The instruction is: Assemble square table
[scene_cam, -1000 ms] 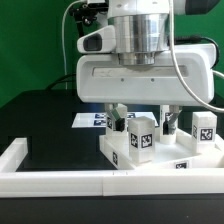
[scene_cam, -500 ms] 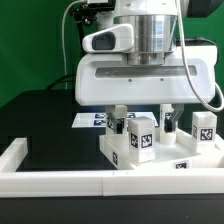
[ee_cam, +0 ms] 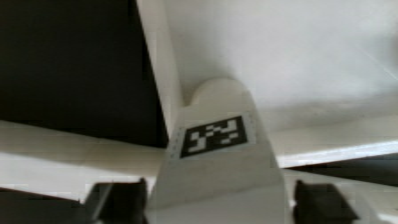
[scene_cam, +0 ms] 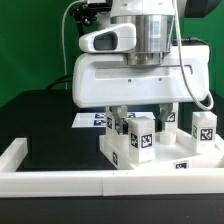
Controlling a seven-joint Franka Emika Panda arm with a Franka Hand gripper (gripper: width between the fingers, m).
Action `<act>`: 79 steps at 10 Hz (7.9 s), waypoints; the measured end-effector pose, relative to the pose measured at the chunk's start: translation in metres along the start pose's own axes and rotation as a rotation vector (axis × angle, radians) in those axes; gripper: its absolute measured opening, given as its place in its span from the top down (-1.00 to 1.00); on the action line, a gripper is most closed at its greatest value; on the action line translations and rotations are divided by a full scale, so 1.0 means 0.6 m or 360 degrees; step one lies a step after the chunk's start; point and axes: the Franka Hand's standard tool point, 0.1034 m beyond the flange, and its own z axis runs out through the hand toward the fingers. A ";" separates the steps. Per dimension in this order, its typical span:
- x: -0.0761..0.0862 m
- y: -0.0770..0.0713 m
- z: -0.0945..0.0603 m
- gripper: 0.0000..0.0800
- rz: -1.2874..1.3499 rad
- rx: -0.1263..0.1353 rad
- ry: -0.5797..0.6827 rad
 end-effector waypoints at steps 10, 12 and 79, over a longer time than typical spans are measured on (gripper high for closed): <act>0.000 -0.001 0.004 0.27 0.1152 0.0051 0.0028; 0.000 0.002 0.005 0.27 0.1524 0.0064 0.0041; -0.008 -0.004 0.014 0.27 0.1097 0.0034 0.0080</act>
Offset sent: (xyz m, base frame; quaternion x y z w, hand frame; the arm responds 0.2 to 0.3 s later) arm 0.0000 0.0000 0.0000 0.0000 0.0000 0.0000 1.0000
